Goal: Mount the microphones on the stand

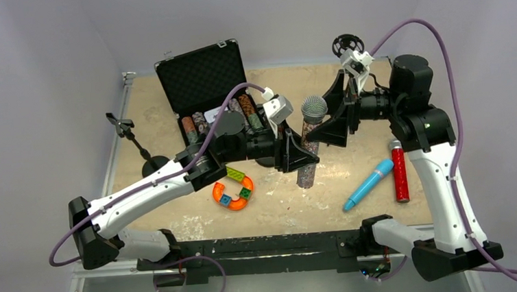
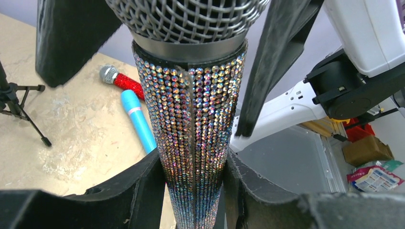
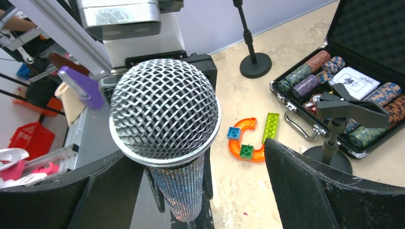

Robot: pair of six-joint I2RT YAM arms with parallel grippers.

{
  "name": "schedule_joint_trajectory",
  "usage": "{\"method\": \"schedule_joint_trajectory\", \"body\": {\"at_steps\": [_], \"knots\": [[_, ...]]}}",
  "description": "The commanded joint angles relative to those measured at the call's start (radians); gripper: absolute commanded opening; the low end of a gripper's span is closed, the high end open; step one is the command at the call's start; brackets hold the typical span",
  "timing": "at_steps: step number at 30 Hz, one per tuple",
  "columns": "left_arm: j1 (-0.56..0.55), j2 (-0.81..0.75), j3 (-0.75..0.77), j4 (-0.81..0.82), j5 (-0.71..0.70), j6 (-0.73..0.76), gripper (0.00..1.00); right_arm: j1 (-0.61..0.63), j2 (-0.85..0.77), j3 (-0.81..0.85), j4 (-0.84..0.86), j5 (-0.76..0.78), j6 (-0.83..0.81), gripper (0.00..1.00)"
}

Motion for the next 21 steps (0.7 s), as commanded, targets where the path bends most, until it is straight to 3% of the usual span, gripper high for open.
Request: {"method": "schedule_joint_trajectory", "body": {"at_steps": [1,3,5,7,9,10,11,15,16,18,21], "knots": [[-0.006,0.019,0.076,0.089,0.024,-0.016,0.00,0.036,-0.016,-0.049,0.097,0.015,0.084,0.95],[-0.006,0.032,0.086,0.089,0.010,-0.018,0.00,0.049,-0.016,-0.073,0.116,0.002,0.093,0.90],[-0.006,0.038,0.094,0.092,-0.002,-0.020,0.00,0.050,-0.016,-0.092,0.141,-0.020,0.114,0.79],[-0.006,0.041,0.099,0.096,-0.011,-0.021,0.00,0.050,-0.016,-0.097,0.150,-0.046,0.116,0.56],[-0.006,0.039,0.097,0.093,-0.019,-0.021,0.00,0.050,-0.020,-0.093,0.157,-0.068,0.119,0.21],[-0.006,0.035,0.092,0.092,-0.025,-0.020,0.00,0.049,-0.021,-0.085,0.151,-0.068,0.109,0.09],[-0.008,0.025,0.085,0.090,-0.038,-0.021,0.08,0.044,-0.021,-0.063,0.134,-0.062,0.081,0.01],[0.000,-0.061,-0.004,0.105,-0.102,-0.036,0.57,-0.020,-0.006,0.037,0.070,-0.029,0.015,0.00],[0.003,-0.096,-0.035,0.105,-0.128,-0.038,0.66,-0.048,-0.002,0.066,0.075,-0.018,0.006,0.00],[0.008,-0.175,-0.096,0.079,-0.192,-0.037,0.75,-0.123,0.018,0.141,0.100,0.018,-0.001,0.00],[0.010,-0.309,-0.186,0.040,-0.265,-0.024,0.82,-0.210,0.098,0.285,0.109,0.189,-0.037,0.00]]}}
